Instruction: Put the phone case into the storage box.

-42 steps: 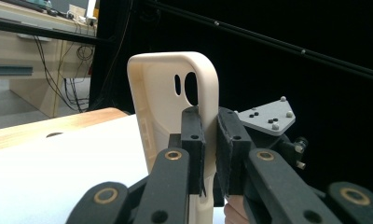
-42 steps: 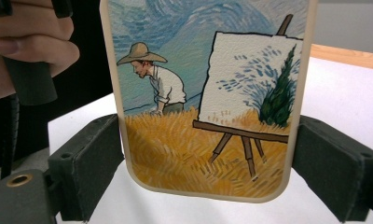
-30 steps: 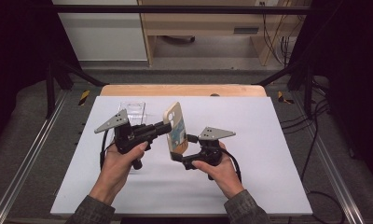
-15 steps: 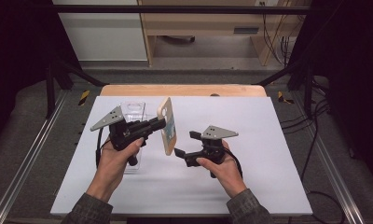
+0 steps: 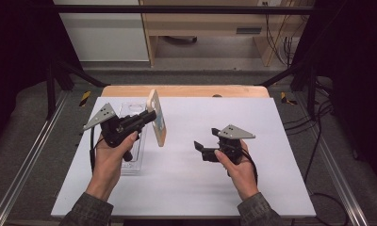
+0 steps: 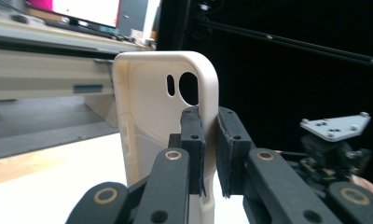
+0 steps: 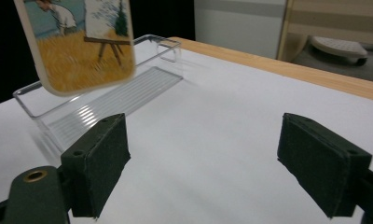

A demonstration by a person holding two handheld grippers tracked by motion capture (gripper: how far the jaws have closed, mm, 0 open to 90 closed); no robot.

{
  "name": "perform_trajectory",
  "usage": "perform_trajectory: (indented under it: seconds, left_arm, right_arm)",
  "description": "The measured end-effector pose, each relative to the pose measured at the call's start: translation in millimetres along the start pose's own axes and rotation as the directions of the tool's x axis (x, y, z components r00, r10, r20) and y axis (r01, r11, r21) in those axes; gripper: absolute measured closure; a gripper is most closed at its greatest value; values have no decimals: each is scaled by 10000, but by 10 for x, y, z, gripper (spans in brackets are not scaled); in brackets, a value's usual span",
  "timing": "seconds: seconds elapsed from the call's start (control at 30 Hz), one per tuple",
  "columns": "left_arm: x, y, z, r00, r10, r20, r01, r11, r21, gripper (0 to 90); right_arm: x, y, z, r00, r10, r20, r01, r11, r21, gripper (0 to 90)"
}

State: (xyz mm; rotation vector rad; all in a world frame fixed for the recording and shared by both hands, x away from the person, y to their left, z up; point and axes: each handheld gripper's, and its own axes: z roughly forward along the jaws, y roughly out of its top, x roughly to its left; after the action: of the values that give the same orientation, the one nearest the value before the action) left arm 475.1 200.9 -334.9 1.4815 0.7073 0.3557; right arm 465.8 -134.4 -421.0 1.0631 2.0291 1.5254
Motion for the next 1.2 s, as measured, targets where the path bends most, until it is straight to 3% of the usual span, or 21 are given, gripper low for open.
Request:
perform_trajectory:
  seconds: [0.2,0.37,0.57,0.67,0.73,0.83,0.93,1.1,1.2]
  left_arm:
    - [49,20,-61,9980,131,-626,-146,9996,-232,819]
    - [93,89,-144,9917,316,-1246,-375,9983,-450,819]
    - [119,154,-208,9853,391,-1666,-497,9970,-600,819]
    - [127,169,-236,9815,459,-1860,-585,9963,-630,819]
    - [132,172,-245,9800,504,-1925,-633,9961,-612,819]
    - [160,187,-270,9730,503,-2254,-663,9958,-638,819]
    - [168,207,-261,9710,408,-2354,-589,9958,-705,818]
    - [168,263,-206,9621,518,-2678,-729,9949,-695,818]
    - [180,282,-186,9582,503,-2816,-737,9946,-732,818]
  right_arm:
    - [-90,-28,-122,9997,118,217,-109,9991,-406,142]
    - [-171,-74,-264,9974,79,718,6,9930,-1184,114]
    - [-249,-163,-385,9942,107,1067,43,9903,-1389,86]
    - [-297,-222,-451,9847,-199,1734,437,9899,-1346,90]
    - [-315,-237,-476,9868,-62,1619,298,9892,-1437,83]
    - [-353,-294,-565,9883,131,1522,128,9857,-1678,74]
    - [-375,-323,-618,9878,301,1530,-13,9827,-1849,68]
    - [-424,-364,-707,9802,654,1871,-225,9746,-2227,60]
    - [-447,-400,-743,9779,496,2030,-34,9750,-2220,60]
